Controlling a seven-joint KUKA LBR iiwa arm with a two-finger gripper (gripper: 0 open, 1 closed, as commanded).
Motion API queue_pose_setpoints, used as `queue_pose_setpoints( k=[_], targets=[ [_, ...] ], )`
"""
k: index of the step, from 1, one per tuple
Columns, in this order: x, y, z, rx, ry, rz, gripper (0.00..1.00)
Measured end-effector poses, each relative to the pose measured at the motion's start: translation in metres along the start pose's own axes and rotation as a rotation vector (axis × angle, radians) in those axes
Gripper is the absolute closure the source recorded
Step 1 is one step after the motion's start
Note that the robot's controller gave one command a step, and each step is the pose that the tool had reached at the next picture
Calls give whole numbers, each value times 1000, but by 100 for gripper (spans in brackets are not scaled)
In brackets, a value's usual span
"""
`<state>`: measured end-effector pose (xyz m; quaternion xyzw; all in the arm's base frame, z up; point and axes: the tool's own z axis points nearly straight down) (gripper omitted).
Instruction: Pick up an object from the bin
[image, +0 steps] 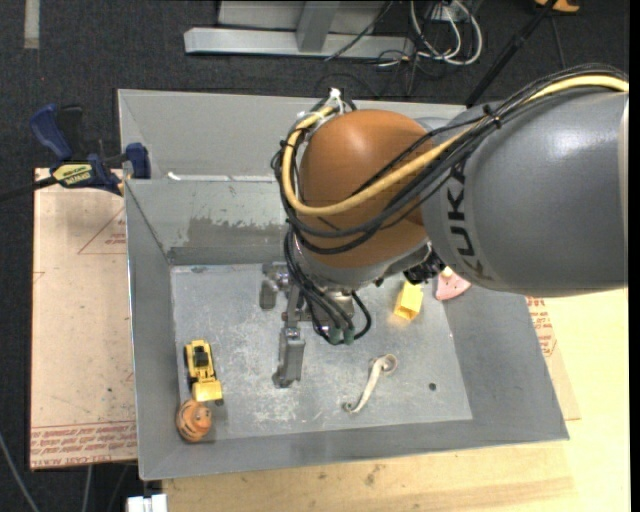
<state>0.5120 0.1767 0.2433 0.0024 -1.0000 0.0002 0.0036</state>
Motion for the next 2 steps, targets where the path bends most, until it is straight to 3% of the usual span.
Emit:
queue_pose_setpoints(
  k=[1, 2],
  targets=[
    [-2, -1, -4, -2, -8, 4, 0],
    [-25, -35, -12, -3, -9, -6, 0]
  ],
)
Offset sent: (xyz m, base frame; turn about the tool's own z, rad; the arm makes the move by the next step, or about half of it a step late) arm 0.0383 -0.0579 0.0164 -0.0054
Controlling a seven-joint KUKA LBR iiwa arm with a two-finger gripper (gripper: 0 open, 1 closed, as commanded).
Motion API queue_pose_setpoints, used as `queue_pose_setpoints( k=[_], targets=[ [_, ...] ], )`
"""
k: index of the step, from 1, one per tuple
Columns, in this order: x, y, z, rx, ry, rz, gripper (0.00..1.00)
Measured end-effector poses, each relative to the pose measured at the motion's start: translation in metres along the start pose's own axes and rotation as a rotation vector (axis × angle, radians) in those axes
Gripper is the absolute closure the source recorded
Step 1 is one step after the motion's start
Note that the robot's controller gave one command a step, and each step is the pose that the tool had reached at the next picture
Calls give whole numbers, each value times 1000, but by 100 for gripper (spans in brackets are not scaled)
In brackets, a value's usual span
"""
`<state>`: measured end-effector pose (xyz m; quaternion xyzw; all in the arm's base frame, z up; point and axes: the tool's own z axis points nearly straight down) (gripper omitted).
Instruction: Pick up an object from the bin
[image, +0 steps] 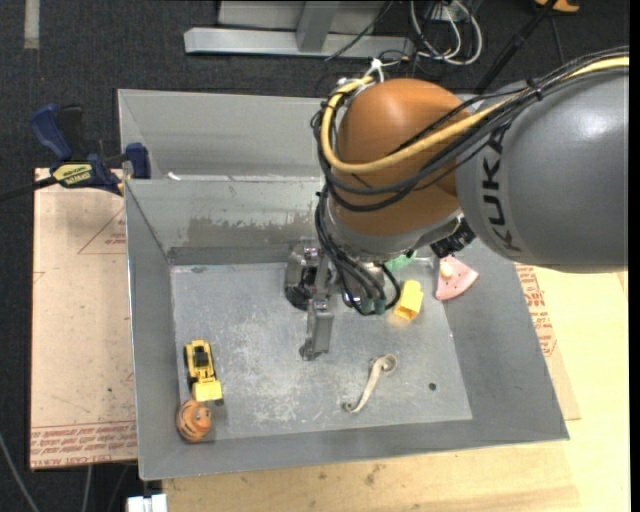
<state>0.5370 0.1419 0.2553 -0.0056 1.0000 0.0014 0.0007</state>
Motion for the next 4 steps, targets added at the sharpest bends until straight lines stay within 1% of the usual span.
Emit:
queue_pose_setpoints(
  k=[1, 2, 3, 4],
  targets=[
    [-7, -29, -15, 2, -2, 20, 0],
    [-14, -53, -4, 1, -4, 121, 0],
    [-48, -48, 22, 2, -4, 93, 0],
    [-63, -33, 60, 1, -2, 33, 0]
  ],
)
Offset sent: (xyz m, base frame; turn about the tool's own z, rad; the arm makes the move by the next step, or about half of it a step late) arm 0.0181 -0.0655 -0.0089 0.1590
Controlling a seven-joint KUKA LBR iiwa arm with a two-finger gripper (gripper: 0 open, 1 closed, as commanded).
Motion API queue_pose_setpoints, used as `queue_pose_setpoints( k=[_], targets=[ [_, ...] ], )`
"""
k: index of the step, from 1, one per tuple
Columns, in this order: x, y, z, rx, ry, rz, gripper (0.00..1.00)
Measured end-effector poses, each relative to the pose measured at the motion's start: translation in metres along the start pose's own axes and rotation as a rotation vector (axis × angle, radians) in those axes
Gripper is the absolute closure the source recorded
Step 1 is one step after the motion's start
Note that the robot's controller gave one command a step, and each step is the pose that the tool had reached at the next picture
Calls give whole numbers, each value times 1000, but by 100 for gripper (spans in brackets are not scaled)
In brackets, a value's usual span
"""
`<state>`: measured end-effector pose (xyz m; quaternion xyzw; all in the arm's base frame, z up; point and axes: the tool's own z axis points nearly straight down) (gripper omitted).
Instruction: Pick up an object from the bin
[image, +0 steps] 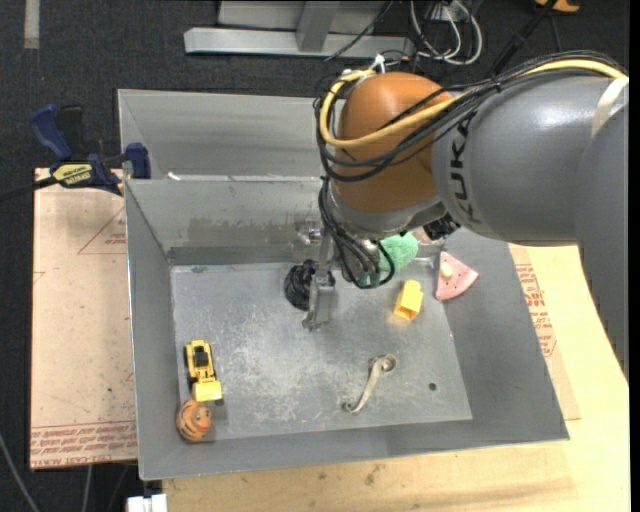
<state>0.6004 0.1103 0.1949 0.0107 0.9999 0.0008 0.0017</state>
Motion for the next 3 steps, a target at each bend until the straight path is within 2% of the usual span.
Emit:
queue_pose_setpoints(
  k=[1, 2, 3],
  targets=[
    [-23, -24, 53, -1, -2, 112, 0],
    [-21, -45, 83, 1, 3, 8, 0],
    [-32, -48, 100, 0, 1, 17, 0]
  ],
)
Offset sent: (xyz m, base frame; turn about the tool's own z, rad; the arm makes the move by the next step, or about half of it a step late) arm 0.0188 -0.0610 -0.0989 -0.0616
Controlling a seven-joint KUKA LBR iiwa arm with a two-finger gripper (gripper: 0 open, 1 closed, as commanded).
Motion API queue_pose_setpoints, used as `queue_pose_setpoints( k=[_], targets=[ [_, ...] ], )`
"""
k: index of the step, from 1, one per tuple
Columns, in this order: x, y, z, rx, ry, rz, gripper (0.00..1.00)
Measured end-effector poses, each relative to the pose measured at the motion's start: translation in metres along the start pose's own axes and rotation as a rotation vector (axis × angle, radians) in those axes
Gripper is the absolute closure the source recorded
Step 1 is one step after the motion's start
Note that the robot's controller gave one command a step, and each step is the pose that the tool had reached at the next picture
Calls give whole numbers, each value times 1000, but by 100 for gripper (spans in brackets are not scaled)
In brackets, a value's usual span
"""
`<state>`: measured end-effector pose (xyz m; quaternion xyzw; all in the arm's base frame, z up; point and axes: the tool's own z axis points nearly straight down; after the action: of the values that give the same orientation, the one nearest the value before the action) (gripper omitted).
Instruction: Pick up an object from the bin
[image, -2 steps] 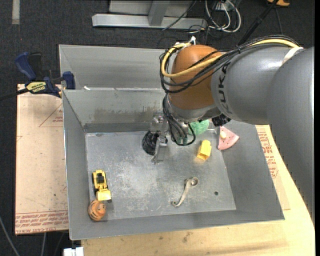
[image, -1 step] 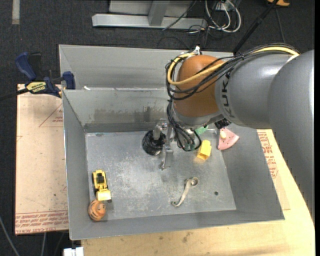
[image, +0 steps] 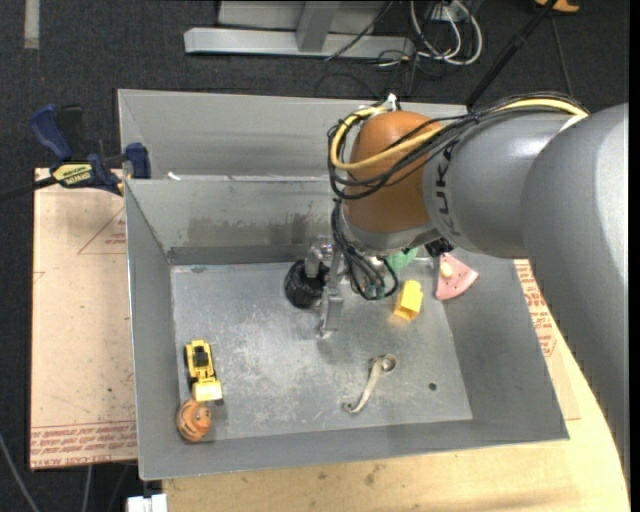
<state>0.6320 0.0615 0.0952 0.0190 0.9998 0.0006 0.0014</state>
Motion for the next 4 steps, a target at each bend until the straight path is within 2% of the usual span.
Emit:
queue_pose_setpoints(
  k=[1, 2, 3, 4],
  targets=[
    [-10, -15, 16, -5, -18, 127, 100],
    [-10, -15, 16, -5, -18, 127, 100],
    [-29, -10, 17, -2, -13, 7, 100],
    [-29, -10, 17, -2, -13, 8, 100]
  ],
)
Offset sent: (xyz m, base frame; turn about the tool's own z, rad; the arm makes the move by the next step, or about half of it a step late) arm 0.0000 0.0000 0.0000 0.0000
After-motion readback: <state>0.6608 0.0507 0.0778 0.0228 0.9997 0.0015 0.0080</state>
